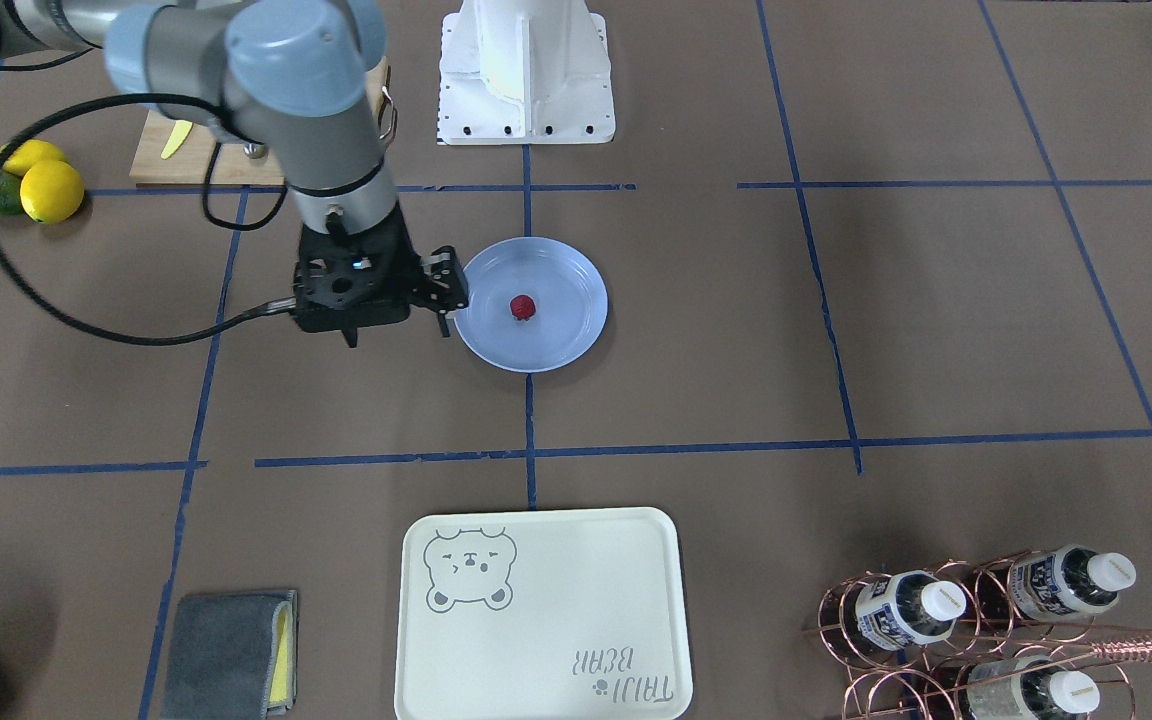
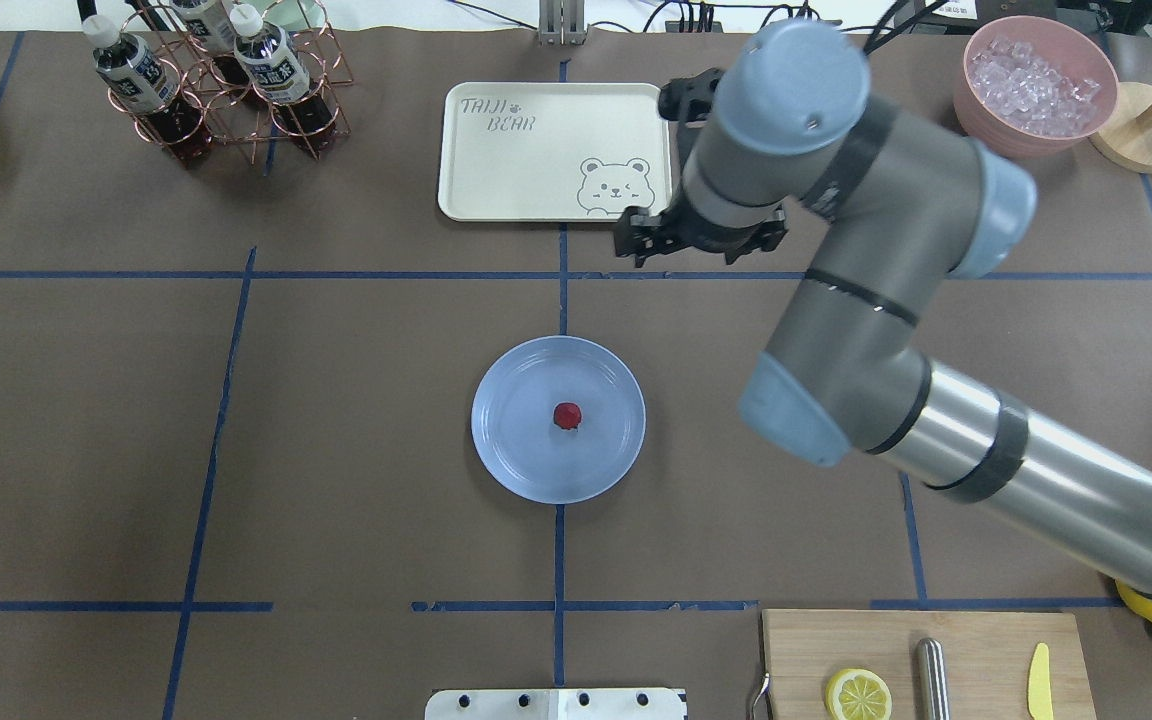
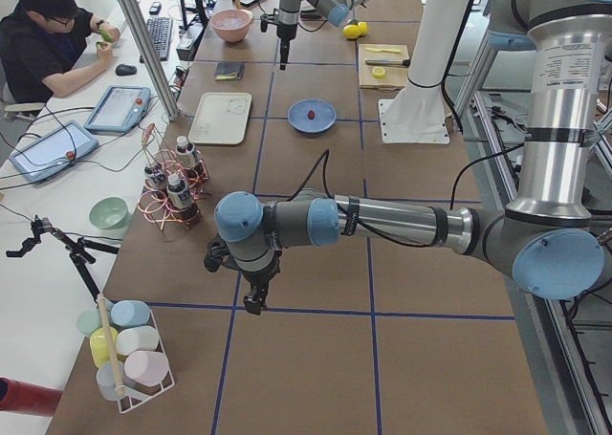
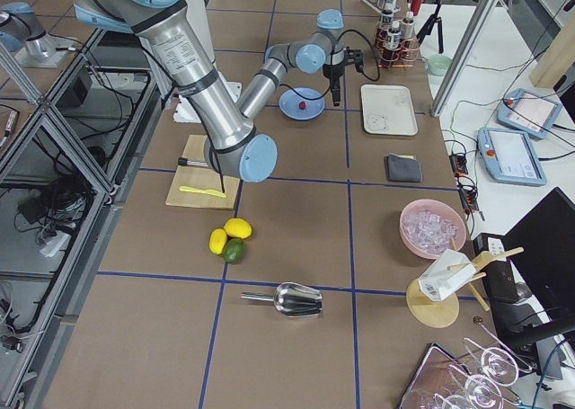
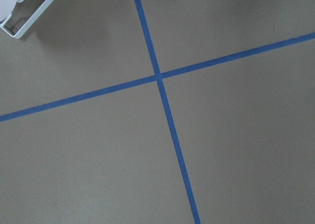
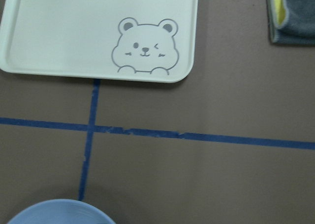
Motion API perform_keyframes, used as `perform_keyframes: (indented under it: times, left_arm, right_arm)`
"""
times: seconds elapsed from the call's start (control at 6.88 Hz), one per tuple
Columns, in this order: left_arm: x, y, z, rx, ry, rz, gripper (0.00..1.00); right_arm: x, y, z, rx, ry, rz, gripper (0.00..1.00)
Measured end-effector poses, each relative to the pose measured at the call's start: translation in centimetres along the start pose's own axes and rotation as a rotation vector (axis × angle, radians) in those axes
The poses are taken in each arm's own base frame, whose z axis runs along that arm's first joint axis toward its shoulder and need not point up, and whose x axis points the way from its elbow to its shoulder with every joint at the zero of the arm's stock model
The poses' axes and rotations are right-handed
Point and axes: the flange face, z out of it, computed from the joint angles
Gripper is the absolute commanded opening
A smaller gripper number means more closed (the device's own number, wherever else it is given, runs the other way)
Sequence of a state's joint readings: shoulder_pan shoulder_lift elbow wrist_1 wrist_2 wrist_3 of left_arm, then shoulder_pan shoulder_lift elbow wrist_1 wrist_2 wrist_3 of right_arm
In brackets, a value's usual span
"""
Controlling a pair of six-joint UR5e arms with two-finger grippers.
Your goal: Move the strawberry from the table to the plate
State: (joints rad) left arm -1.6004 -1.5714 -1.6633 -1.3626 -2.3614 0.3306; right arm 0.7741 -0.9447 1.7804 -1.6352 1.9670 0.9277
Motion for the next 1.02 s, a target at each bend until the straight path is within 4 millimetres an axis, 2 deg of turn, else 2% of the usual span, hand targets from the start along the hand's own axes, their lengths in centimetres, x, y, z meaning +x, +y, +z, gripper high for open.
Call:
perform_keyframes:
  times: [0.29,0.44,0.58,0.73,0.87,1.02]
  left_arm:
    - [-0.5,1.7,1.0,-0.012,0.011,-0.059,1.0]
    - [-0.4,1.6,0.8,-0.008,0.009,-0.099,1.0]
    - [0.0,1.2,0.3,0.006,0.001,-0.106,1.0]
    - [0.4,0.8,-0.3,0.026,-0.008,-0.096,1.0]
    - [0.9,0.6,-0.8,0.041,-0.014,-0.083,1.0]
    - [1.3,0.5,-1.2,0.051,-0.017,-0.073,1.0]
  right_arm:
    - [13.9,-1.6,-2.7,-0.013,0.041,-0.139,1.0]
    - [21.5,-2.0,-4.0,-0.031,0.059,-0.19,1.0]
    - [29.5,-1.6,-5.4,-0.053,0.07,-0.22,1.0]
    - [37.3,0.1,-6.6,-0.073,0.086,-0.221,1.0]
    - [44.7,3.0,-7.3,-0.095,0.122,-0.198,1.0]
    - [50.5,6.1,-7.6,-0.118,0.179,-0.167,1.0]
